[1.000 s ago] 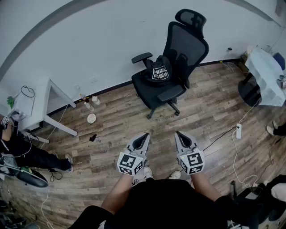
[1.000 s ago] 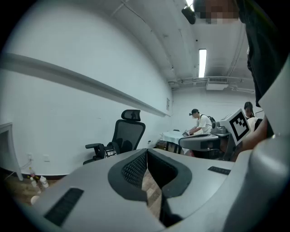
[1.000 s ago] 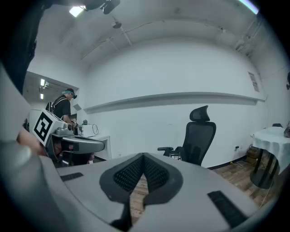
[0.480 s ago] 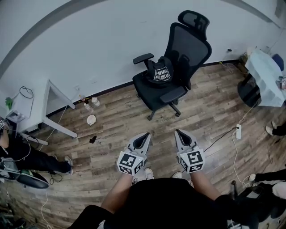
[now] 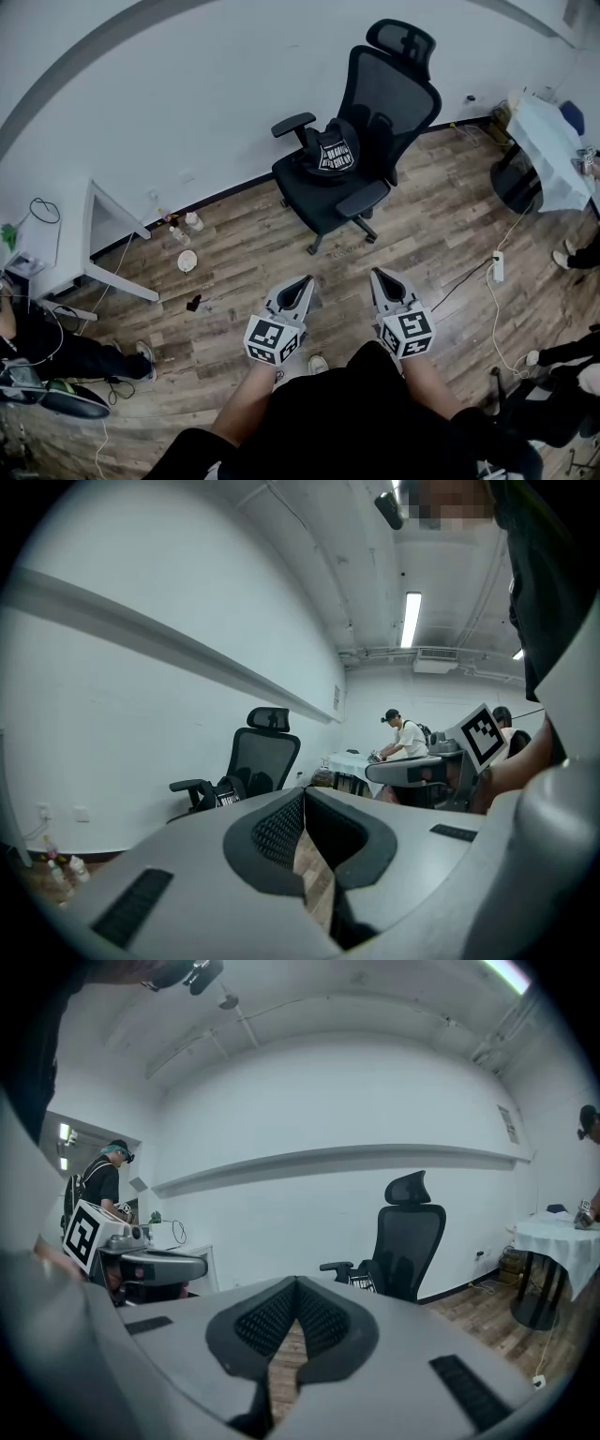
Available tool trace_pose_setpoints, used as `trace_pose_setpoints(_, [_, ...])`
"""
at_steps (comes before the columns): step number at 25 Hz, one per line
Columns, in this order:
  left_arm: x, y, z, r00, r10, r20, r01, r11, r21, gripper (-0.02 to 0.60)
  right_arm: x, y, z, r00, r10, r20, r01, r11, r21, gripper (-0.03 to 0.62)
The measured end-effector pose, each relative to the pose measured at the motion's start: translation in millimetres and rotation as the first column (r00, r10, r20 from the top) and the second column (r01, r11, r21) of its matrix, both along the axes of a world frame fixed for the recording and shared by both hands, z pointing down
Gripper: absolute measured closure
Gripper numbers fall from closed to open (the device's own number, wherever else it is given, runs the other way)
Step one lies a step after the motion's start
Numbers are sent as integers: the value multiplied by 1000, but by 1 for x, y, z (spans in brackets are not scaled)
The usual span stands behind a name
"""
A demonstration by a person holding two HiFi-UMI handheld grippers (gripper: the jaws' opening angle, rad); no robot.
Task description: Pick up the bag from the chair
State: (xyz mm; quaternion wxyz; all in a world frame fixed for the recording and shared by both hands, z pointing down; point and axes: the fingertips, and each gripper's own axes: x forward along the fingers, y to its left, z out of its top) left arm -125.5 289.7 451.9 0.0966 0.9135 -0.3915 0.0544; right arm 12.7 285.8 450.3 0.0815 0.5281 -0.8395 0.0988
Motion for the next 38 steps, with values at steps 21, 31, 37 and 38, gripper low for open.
trace_pose_setpoints(21, [62, -151, 14, 996, -55, 63, 58, 998, -40, 560, 66, -154, 10, 995, -88, 49, 89, 996, -21, 574])
trace_pose_setpoints(31, [110, -206, 24, 989, -107, 101, 115, 990, -77, 558, 97, -213, 31, 980, -178, 88, 184, 980, -76, 574])
trace_pose_setpoints(37, [118, -226, 29, 985, -125, 117, 136, 987, -86, 559, 97, -236, 39, 970, -210, 125, 223, 970, -98, 574])
trace_pose_setpoints(38, [118, -230, 29, 985, -130, 117, 141, 986, -87, 558, 97, -239, 42, 969, -214, 128, 227, 969, -102, 574])
